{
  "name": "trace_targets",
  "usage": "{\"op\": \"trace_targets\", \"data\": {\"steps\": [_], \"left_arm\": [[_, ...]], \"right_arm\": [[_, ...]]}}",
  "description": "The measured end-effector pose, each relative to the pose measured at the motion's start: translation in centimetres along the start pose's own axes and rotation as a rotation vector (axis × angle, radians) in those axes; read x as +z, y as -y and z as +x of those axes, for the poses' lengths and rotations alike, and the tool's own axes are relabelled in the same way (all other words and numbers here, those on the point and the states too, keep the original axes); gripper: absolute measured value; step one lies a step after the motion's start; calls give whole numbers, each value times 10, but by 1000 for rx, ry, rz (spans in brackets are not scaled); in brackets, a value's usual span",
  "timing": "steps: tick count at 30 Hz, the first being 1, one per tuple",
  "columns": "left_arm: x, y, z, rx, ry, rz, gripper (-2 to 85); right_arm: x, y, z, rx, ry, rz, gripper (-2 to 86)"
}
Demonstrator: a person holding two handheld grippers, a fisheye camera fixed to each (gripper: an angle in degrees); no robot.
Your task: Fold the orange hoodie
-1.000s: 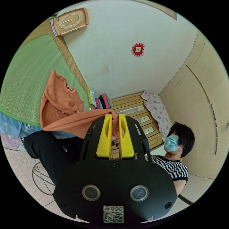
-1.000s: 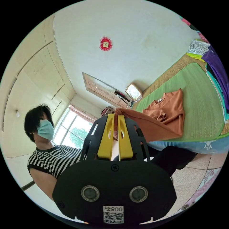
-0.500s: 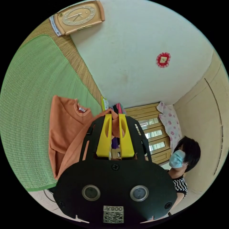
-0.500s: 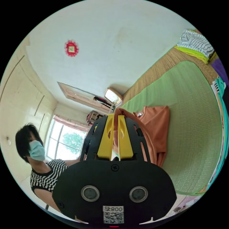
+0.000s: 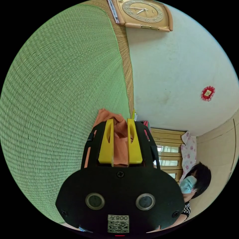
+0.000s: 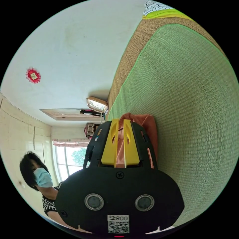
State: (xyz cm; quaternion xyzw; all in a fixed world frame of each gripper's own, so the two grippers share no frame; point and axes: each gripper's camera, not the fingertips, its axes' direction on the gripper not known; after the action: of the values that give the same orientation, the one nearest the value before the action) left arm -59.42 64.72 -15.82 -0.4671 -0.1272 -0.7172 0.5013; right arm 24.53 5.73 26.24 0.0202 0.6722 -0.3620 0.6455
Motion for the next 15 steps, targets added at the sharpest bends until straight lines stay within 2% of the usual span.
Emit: {"op": "trace_targets", "data": {"steps": [6, 10, 12, 15], "left_arm": [[18, 17, -5, 26, -53, 25, 83], [20, 21, -2, 74, -119, 147, 71], [28, 19, 2, 107, -111, 143, 70], [65, 9, 20, 201, 45, 28, 79]], "right_arm": [[-1, -9, -31, -33, 33, 71, 28], [-6, -17, -69, -96, 85, 147, 29], [3, -21, -93, -143, 37, 125, 31], [32, -30, -139, -237, -132, 37, 41]]}}
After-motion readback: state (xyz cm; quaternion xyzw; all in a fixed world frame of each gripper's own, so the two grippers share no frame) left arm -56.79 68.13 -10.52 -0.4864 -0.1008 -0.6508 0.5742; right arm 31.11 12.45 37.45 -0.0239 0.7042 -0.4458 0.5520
